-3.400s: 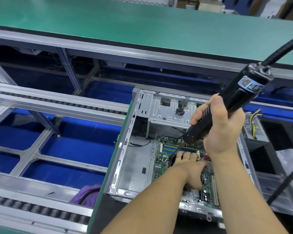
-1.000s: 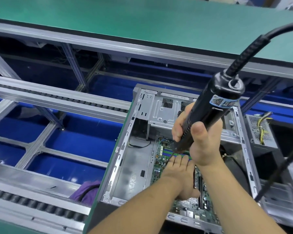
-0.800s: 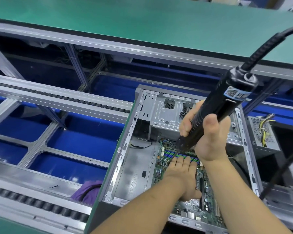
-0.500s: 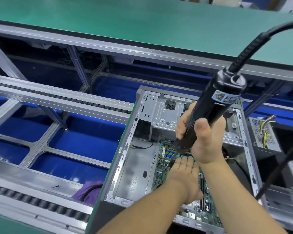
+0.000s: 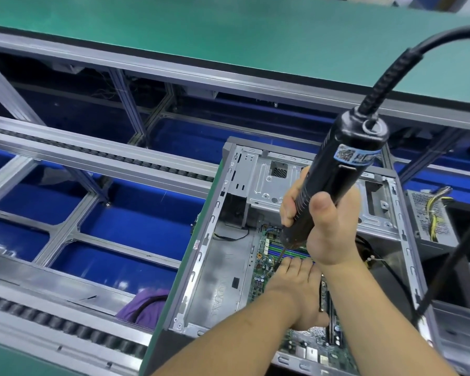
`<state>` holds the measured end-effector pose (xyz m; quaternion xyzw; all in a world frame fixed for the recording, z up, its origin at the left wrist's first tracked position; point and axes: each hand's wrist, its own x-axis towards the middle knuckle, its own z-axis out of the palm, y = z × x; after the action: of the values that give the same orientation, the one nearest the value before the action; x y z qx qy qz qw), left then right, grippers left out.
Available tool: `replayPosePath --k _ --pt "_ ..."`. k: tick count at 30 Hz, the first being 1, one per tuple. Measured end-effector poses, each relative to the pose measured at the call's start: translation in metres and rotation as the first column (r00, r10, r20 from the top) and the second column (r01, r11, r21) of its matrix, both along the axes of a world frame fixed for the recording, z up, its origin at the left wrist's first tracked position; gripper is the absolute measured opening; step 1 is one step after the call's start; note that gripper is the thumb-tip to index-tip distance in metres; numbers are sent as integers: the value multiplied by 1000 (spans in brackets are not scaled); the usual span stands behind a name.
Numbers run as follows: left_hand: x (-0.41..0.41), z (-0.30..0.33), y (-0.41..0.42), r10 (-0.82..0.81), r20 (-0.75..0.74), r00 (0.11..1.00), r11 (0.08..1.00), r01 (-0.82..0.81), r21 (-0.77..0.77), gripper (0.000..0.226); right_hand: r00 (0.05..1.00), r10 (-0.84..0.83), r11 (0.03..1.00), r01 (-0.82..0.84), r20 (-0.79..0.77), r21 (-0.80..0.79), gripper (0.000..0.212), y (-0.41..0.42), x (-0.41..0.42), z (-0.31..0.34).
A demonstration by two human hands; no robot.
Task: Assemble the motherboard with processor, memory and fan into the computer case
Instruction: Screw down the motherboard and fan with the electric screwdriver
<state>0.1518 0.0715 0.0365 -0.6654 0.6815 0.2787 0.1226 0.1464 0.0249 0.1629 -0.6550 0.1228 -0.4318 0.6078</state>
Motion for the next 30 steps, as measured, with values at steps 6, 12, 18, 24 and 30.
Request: replayPosePath --k 6,12,18,24,30 --pt "-1 -1 0 18 0 1000 1000 -18 24 89 999 8 1000 -8 54 -7 43 -2 -4 -1" --pt "-1 -1 0 11 0 1000 1000 -11 13 85 998 16 999 -14 68 -33 40 1 -4 0" --pt "-1 0 1 11 -2 1000 1000 -11 0 85 998 7 999 -5 58 -32 42 2 -7 -1" --pt "0 -2 1 17 -8 1000 1000 -17 -10 86 997 4 999 -1 72 -39 41 4 -7 -2" --pt "1 -1 1 17 -8 1000 1000 -17 -17 85 997 16 1000 -14 78 -26 46 4 -10 -5"
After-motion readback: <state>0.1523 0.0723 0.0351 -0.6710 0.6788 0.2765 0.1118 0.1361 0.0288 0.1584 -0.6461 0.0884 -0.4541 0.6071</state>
